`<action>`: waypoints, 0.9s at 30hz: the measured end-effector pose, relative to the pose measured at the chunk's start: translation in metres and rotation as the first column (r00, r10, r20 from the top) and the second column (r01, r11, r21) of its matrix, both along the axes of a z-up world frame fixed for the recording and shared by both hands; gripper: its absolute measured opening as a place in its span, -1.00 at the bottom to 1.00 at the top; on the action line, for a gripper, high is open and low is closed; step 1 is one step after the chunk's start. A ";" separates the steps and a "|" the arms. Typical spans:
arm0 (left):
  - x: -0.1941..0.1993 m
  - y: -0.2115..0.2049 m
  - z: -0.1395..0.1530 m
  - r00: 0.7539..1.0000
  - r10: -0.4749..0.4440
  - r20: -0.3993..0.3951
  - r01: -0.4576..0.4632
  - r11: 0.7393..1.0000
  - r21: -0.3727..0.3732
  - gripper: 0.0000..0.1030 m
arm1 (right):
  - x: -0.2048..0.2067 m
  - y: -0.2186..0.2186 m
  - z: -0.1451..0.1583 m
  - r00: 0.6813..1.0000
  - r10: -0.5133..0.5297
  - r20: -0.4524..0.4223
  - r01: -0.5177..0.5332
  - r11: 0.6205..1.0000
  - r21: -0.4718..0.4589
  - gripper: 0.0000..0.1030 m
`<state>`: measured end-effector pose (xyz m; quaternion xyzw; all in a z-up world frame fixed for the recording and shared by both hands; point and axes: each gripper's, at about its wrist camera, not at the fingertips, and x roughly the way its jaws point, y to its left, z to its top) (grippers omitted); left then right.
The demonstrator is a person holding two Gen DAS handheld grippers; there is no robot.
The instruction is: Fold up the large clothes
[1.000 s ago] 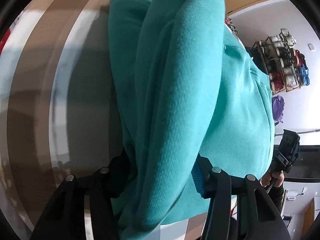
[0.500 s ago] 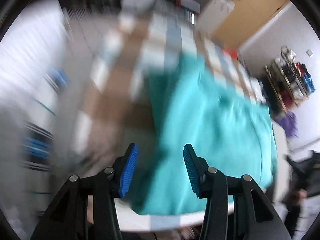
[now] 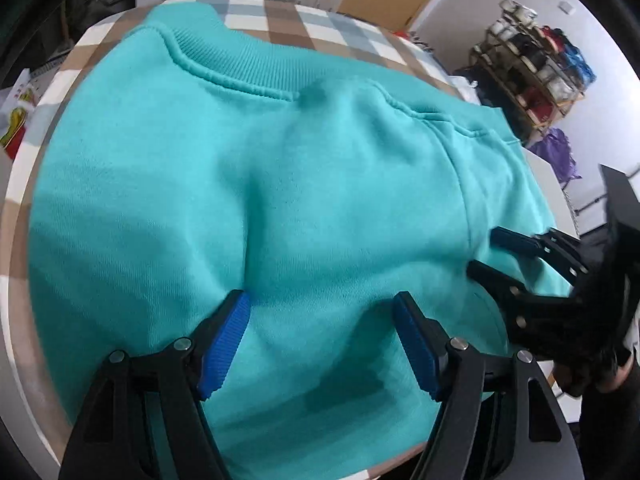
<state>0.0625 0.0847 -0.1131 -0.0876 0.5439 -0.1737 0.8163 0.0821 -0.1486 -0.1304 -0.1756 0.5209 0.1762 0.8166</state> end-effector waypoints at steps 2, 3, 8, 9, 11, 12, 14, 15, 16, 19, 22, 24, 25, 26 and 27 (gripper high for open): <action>-0.001 -0.004 0.001 1.000 -0.024 0.005 0.024 1.000 0.016 0.34 | 0.005 -0.007 -0.004 1.000 -0.007 -0.017 0.008 1.000 0.030 0.03; -0.004 -0.003 0.001 0.999 -0.037 0.008 0.036 0.999 0.029 0.34 | 0.010 -0.013 -0.005 0.998 -0.030 -0.050 0.033 0.998 0.061 0.03; -0.016 0.005 -0.004 0.999 -0.035 0.022 0.035 0.999 -0.008 0.35 | 0.029 -0.010 0.020 0.992 -0.030 -0.122 0.042 0.995 0.096 -0.16; -0.017 0.008 -0.004 0.999 -0.032 0.030 0.032 0.999 -0.027 0.35 | 0.033 -0.010 0.030 0.993 -0.043 -0.106 0.058 0.988 0.142 -0.23; -0.018 0.006 -0.006 0.998 -0.043 0.045 0.045 0.998 -0.034 0.35 | 0.045 -0.005 0.047 0.996 -0.057 -0.071 0.071 0.975 0.210 -0.23; -0.020 0.005 -0.006 0.997 -0.055 0.055 0.057 0.998 -0.030 0.35 | 0.057 0.011 0.043 0.995 -0.059 -0.081 0.073 0.980 0.187 -0.23; -0.024 0.006 -0.006 0.994 -0.071 0.082 0.073 0.997 -0.023 0.35 | 0.082 0.036 0.014 0.987 -0.076 -0.143 0.089 0.992 0.089 -0.24; -0.026 0.006 -0.006 0.993 -0.078 0.094 0.080 0.997 -0.013 0.35 | 0.093 0.046 -0.004 0.981 -0.090 -0.171 0.099 0.994 0.040 -0.29; -0.028 0.005 -0.005 0.991 -0.076 0.114 0.076 0.997 0.004 0.35 | 0.102 0.051 -0.020 0.977 -0.095 -0.189 0.097 0.995 0.000 -0.28; -0.027 0.002 -0.004 0.990 -0.068 0.125 0.064 0.998 0.028 0.35 | 0.104 0.056 -0.020 0.982 -0.118 -0.150 0.121 0.993 0.014 -0.28; -0.031 0.007 -0.004 0.990 -0.066 0.124 0.066 0.998 0.010 0.35 | 0.101 0.042 -0.006 0.977 -0.140 -0.164 0.154 0.985 0.078 -0.44; -0.033 0.009 -0.004 0.990 -0.073 0.122 0.073 0.997 0.007 0.35 | 0.087 0.025 0.015 0.971 -0.171 -0.164 0.199 0.966 0.166 -0.49; -0.033 0.009 -0.004 0.990 -0.075 0.121 0.074 0.997 0.008 0.35 | 0.072 0.020 0.027 0.976 -0.157 -0.152 0.185 0.964 0.192 -0.50; -0.034 0.009 -0.004 0.990 -0.079 0.120 0.078 0.997 0.014 0.35 | 0.054 0.022 0.037 0.983 -0.121 -0.135 0.146 0.971 0.188 -0.51; -0.034 0.008 -0.004 0.989 -0.084 0.120 0.082 0.996 0.021 0.35 | 0.041 0.024 0.041 0.989 -0.080 -0.127 0.103 0.979 0.178 -0.51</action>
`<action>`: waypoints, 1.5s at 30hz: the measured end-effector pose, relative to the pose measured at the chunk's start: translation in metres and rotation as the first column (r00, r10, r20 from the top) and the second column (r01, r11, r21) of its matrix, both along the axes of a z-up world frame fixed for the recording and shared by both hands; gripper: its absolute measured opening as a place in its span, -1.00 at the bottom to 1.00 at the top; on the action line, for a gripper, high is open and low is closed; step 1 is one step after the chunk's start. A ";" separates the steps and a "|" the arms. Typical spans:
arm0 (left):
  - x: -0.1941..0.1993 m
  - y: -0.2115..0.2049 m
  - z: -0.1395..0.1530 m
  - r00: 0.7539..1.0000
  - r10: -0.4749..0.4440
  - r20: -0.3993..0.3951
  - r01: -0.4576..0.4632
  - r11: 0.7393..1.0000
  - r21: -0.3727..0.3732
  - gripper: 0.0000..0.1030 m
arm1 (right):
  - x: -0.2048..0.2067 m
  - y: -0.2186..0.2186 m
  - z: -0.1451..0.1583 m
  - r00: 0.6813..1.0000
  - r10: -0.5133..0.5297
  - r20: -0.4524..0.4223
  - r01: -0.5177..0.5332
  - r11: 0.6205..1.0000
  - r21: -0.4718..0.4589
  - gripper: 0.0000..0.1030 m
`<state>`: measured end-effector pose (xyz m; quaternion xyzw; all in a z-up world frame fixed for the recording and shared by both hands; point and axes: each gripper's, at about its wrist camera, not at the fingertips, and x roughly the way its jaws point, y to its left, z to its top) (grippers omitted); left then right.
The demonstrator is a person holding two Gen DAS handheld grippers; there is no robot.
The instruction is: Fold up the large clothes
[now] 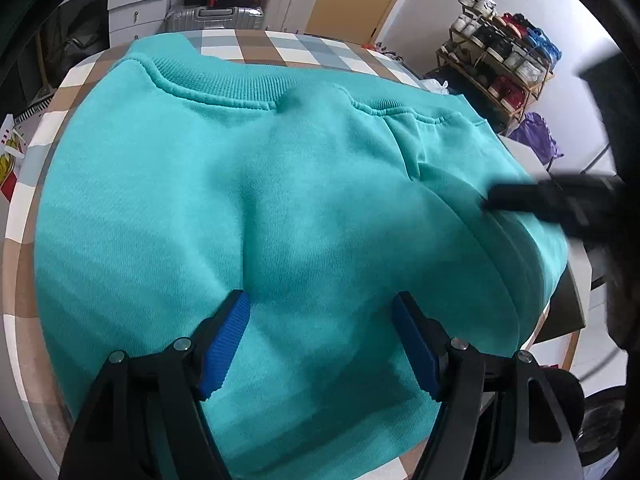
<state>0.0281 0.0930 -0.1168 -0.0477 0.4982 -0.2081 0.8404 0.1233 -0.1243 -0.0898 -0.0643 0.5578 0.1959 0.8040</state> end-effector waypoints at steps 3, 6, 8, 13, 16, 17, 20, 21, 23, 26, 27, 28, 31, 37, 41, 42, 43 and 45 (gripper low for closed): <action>0.000 0.000 0.001 1.000 0.017 -0.016 -0.017 1.000 0.006 0.35 | -0.043 0.017 -0.009 0.992 0.123 -0.001 -0.122 0.986 -0.112 -0.52; 0.003 -0.006 -0.001 1.000 0.026 -0.016 -0.025 0.999 0.026 0.35 | -0.059 0.024 -0.045 0.991 0.135 0.023 -0.128 0.973 -0.193 -0.51; 0.002 -0.011 -0.002 1.000 0.026 0.000 -0.026 0.998 0.061 0.35 | -0.061 0.035 -0.055 0.988 0.130 0.088 -0.105 0.964 -0.243 -0.50; -0.003 -0.014 -0.003 0.999 0.027 0.023 -0.029 0.996 0.090 0.35 | -0.056 0.021 -0.049 0.994 0.080 0.077 -0.068 0.987 -0.148 -0.49; -0.002 -0.011 -0.003 0.999 0.030 0.017 -0.032 0.997 0.073 0.35 | -0.055 -0.010 -0.023 0.998 0.032 0.046 -0.032 0.999 -0.012 -0.60; -0.002 -0.010 -0.003 0.999 0.030 0.016 -0.031 0.997 0.071 0.35 | -0.056 -0.022 -0.012 0.998 0.007 0.066 -0.007 1.000 0.009 -0.60; -0.002 -0.012 -0.004 0.999 0.030 0.018 -0.031 0.996 0.081 0.35 | -0.060 -0.046 0.003 0.989 -0.045 0.142 0.052 0.997 -0.048 -0.55; -0.002 -0.013 -0.004 0.999 0.029 0.021 -0.031 0.996 0.088 0.35 | -0.056 -0.059 -0.005 0.989 -0.075 0.123 0.085 0.993 -0.077 -0.54; -0.002 -0.015 -0.004 0.999 0.026 0.024 -0.028 0.995 0.098 0.36 | -0.051 -0.070 -0.031 0.993 -0.115 0.023 0.117 0.987 -0.106 -0.56; -0.001 -0.016 -0.004 0.999 0.030 0.022 -0.032 0.995 0.099 0.37 | -0.052 -0.073 -0.057 0.993 -0.104 0.052 0.108 0.990 -0.086 -0.63; -0.002 -0.016 -0.002 0.999 0.035 0.021 -0.037 0.995 0.096 0.36 | -0.052 -0.073 -0.057 0.992 -0.116 0.054 0.120 0.989 -0.081 -0.64; -0.005 -0.015 0.002 0.999 0.044 0.025 -0.046 0.995 0.085 0.36 | -0.050 -0.072 -0.056 0.989 -0.139 0.044 0.142 0.987 -0.076 -0.64; -0.025 -0.021 0.028 0.997 -0.025 0.077 0.030 0.998 -0.056 0.36 | -0.051 -0.071 -0.051 0.986 -0.157 0.049 0.160 0.984 -0.077 -0.63; -0.028 -0.081 0.016 0.991 -0.118 0.064 0.110 0.987 0.114 0.37 | -0.067 -0.054 -0.005 0.986 -0.120 0.118 0.106 0.987 0.121 -0.61; -0.014 -0.079 -0.005 0.997 -0.080 -0.020 0.081 0.991 0.105 0.41 | -0.074 -0.020 -0.035 0.996 -0.014 0.093 0.017 0.999 -0.032 -0.62; -0.013 -0.078 -0.005 0.997 -0.073 -0.026 0.075 0.992 0.096 0.41 | -0.073 -0.021 -0.045 0.995 -0.015 0.095 0.019 0.999 -0.038 -0.62; -0.011 -0.076 -0.005 0.997 -0.074 -0.032 0.076 0.994 0.080 0.41 | -0.072 -0.022 -0.050 0.992 -0.023 0.124 0.026 0.999 -0.021 -0.61; -0.013 -0.073 0.000 0.996 -0.081 -0.040 0.083 0.995 0.050 0.39 | -0.073 -0.028 -0.051 0.992 -0.051 0.119 0.049 0.999 0.014 -0.61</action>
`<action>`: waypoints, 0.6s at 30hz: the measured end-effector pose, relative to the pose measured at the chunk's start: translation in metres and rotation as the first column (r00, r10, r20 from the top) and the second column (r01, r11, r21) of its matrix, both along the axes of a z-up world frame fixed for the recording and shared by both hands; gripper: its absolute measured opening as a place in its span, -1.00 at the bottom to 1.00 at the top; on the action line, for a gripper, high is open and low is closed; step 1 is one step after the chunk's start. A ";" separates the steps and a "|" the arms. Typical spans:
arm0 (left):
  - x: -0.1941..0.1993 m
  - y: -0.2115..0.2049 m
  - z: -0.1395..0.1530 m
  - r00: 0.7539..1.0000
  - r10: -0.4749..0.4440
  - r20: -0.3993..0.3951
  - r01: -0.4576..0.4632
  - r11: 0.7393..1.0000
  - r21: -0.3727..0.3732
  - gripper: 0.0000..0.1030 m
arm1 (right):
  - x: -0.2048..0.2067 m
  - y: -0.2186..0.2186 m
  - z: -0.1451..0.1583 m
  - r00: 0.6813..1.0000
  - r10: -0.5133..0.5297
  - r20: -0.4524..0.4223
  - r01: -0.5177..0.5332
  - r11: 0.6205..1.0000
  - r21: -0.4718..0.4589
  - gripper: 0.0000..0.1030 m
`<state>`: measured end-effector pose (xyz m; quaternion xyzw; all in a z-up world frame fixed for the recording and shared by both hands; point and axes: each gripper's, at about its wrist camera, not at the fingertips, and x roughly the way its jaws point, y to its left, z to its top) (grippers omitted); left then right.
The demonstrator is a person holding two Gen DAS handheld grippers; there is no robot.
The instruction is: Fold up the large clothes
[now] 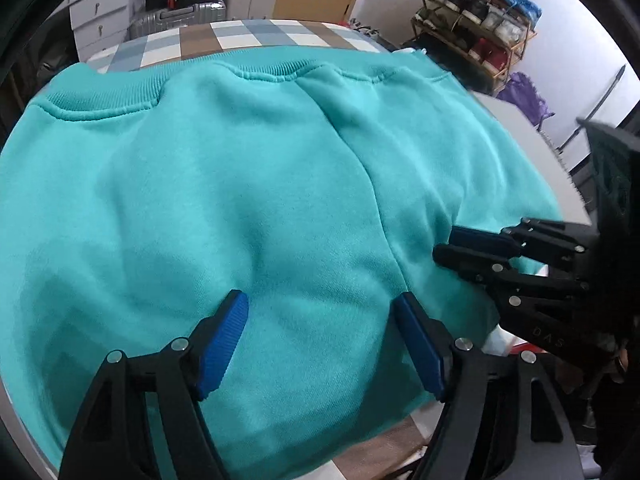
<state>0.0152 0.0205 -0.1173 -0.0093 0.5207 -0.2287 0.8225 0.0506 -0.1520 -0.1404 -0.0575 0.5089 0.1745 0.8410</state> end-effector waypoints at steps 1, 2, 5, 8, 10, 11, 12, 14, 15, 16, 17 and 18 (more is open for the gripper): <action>-0.001 0.005 0.007 1.000 -0.014 -0.007 0.013 1.000 -0.027 0.37 | 0.000 -0.004 0.002 1.000 -0.001 -0.013 0.001 1.000 0.017 -0.61; -0.002 0.012 0.014 1.000 -0.013 0.004 0.013 0.998 -0.054 0.37 | 0.002 -0.008 0.007 0.999 0.017 -0.027 -0.016 0.999 0.039 -0.61; 0.005 0.043 0.046 0.987 0.102 0.123 -0.093 0.993 -0.072 0.38 | 0.012 -0.033 0.033 1.000 0.016 -0.003 -0.016 0.992 0.126 -0.69; 0.043 0.068 0.039 0.971 0.232 0.056 -0.235 0.971 0.043 0.38 | 0.051 -0.058 0.058 0.993 -0.084 0.085 0.078 0.995 0.066 -0.54; 0.059 0.078 0.022 0.972 0.233 -0.018 -0.234 0.972 -0.013 0.37 | 0.082 -0.064 0.056 0.992 -0.113 0.056 0.112 0.994 0.014 -0.54; 0.063 0.078 0.016 0.973 0.230 -0.031 -0.230 0.973 -0.008 0.37 | 0.098 -0.066 0.053 0.990 -0.131 0.047 0.132 0.991 -0.036 -0.55; 0.062 0.075 0.013 0.976 0.219 -0.017 -0.219 0.976 0.008 0.37 | 0.114 -0.068 0.046 0.988 -0.147 0.045 0.151 0.983 -0.109 -0.55; 0.058 0.064 0.013 0.980 0.195 0.021 -0.196 0.979 0.061 0.37 | 0.133 -0.068 0.026 0.986 -0.164 0.016 0.163 0.963 -0.214 -0.56; 0.057 0.061 0.013 0.981 0.191 0.030 -0.192 0.979 0.068 0.37 | 0.143 -0.073 0.006 0.983 -0.179 -0.052 0.163 0.961 -0.223 -0.62; 0.058 0.063 0.012 0.981 0.189 0.031 -0.191 0.980 0.051 0.37 | 0.148 -0.075 -0.007 0.979 -0.182 -0.089 0.159 0.963 -0.217 -0.64; 0.061 0.066 0.013 0.982 0.188 0.029 -0.189 0.982 0.025 0.37 | 0.149 -0.085 -0.010 0.981 -0.180 -0.069 0.162 0.965 -0.207 -0.64; 0.058 0.072 0.014 0.982 0.186 0.028 -0.186 0.982 -0.009 0.37 | 0.145 -0.089 -0.010 0.981 -0.185 -0.060 0.170 0.965 -0.198 -0.64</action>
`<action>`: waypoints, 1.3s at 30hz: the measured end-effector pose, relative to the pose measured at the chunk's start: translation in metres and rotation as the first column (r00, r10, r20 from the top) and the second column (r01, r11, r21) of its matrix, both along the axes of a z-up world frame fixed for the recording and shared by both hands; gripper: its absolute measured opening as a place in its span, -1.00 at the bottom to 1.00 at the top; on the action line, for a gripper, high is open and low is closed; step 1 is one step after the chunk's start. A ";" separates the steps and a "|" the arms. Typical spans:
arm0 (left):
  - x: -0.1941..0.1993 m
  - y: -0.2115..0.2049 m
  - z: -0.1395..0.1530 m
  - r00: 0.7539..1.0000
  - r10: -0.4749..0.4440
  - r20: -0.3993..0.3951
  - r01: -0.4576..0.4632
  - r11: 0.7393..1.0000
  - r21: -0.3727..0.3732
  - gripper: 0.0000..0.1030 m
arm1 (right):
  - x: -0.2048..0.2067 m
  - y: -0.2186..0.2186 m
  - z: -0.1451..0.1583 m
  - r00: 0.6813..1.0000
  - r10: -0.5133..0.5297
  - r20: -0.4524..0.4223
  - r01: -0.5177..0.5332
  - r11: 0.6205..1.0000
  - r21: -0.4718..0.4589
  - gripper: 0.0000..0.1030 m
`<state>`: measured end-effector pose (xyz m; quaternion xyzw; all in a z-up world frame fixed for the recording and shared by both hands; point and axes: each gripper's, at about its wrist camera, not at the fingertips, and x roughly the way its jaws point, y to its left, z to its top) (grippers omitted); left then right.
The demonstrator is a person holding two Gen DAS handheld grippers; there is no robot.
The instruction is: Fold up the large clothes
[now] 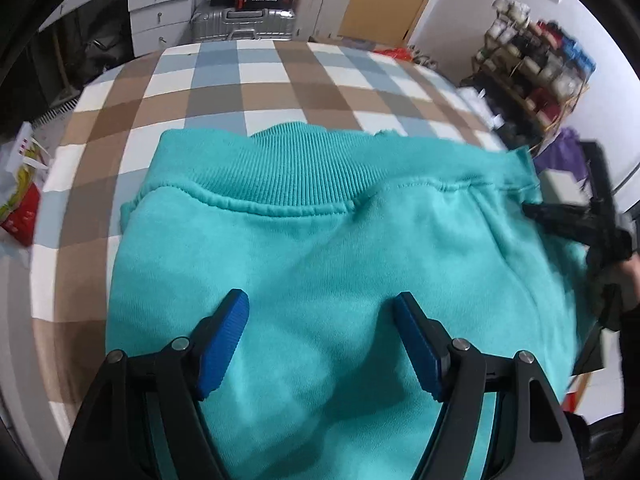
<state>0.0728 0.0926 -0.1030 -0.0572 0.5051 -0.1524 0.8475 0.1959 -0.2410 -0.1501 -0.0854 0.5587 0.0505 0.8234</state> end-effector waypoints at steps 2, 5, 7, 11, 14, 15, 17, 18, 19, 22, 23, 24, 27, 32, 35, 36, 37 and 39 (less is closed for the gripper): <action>-0.008 0.010 0.009 1.000 -0.018 0.005 0.018 0.998 -0.056 0.37 | -0.004 -0.004 0.004 1.000 -0.013 -0.008 0.013 1.000 0.015 -0.64; -0.044 0.019 0.038 0.999 -0.012 0.048 0.017 0.995 -0.103 0.37 | -0.023 -0.010 0.031 0.999 -0.006 0.036 0.004 0.999 0.050 -0.62; -0.070 0.018 0.050 0.999 -0.011 0.049 0.014 0.998 -0.059 0.38 | -0.051 -0.014 0.054 0.996 0.006 0.092 -0.017 0.993 0.119 -0.56; -0.088 0.009 0.021 0.996 -0.060 -0.061 0.060 0.998 0.004 0.37 | -0.103 -0.004 0.060 0.990 0.079 0.118 -0.087 0.994 0.064 -0.58; -0.091 0.005 -0.004 0.996 -0.060 -0.062 0.065 0.995 0.073 0.36 | -0.128 -0.012 0.042 0.992 0.092 0.081 -0.096 0.994 0.056 -0.57; -0.090 0.004 -0.004 0.996 -0.063 -0.063 0.067 0.995 0.076 0.37 | -0.130 -0.016 0.035 0.993 0.089 0.072 -0.093 0.994 0.059 -0.57; -0.083 0.011 -0.005 0.996 -0.034 -0.077 0.036 0.999 0.018 0.36 | -0.132 -0.019 0.017 0.995 0.088 0.049 -0.092 0.993 0.073 -0.57; -0.078 0.018 -0.008 0.996 -0.020 -0.092 0.017 0.999 -0.031 0.36 | -0.135 -0.020 0.010 0.993 0.085 0.076 -0.091 0.992 0.083 -0.57; -0.077 0.023 -0.008 0.995 -0.016 -0.096 0.009 0.998 -0.066 0.36 | -0.137 -0.019 0.008 0.992 0.090 0.088 -0.096 0.993 0.075 -0.57; -0.083 0.042 0.002 0.993 0.037 -0.111 -0.057 0.981 -0.187 0.37 | -0.138 -0.016 0.012 0.993 0.072 0.089 -0.078 0.995 0.068 -0.57; -0.085 0.043 0.007 0.992 0.049 -0.112 -0.071 0.978 -0.198 0.37 | -0.140 -0.016 0.017 0.994 0.073 0.084 -0.079 0.994 0.073 -0.57; -0.088 0.043 0.015 0.993 0.056 -0.105 -0.076 0.977 -0.198 0.37 | -0.141 -0.017 0.023 0.993 0.082 0.082 -0.088 0.993 0.074 -0.57; -0.092 0.025 0.047 1.000 0.012 -0.002 -0.012 0.996 -0.085 0.37 | -0.150 -0.023 0.048 0.989 0.077 0.129 -0.088 0.993 0.081 -0.58; -0.038 0.001 0.068 0.998 0.057 0.025 -0.059 0.994 0.091 0.38 | -0.122 -0.031 0.081 0.981 0.024 0.191 -0.040 0.996 0.081 -0.57; 0.006 0.012 0.054 0.988 0.147 -0.039 -0.141 0.983 0.116 0.38 | -0.082 -0.042 0.088 0.980 -0.024 0.199 0.009 0.997 0.078 -0.28; 0.019 0.019 0.045 0.982 0.170 -0.080 -0.160 0.981 0.110 0.38 | -0.068 -0.046 0.088 0.979 -0.037 0.201 0.020 0.996 0.085 0.04; 0.029 0.019 0.038 0.977 0.183 -0.114 -0.171 0.980 0.103 0.38 | -0.053 -0.051 0.086 0.979 -0.049 0.198 0.029 0.995 0.100 0.19; 0.044 0.027 0.018 0.962 0.200 -0.185 -0.183 0.978 0.105 0.38 | -0.028 -0.057 0.077 0.983 -0.060 0.174 0.038 0.992 0.123 0.18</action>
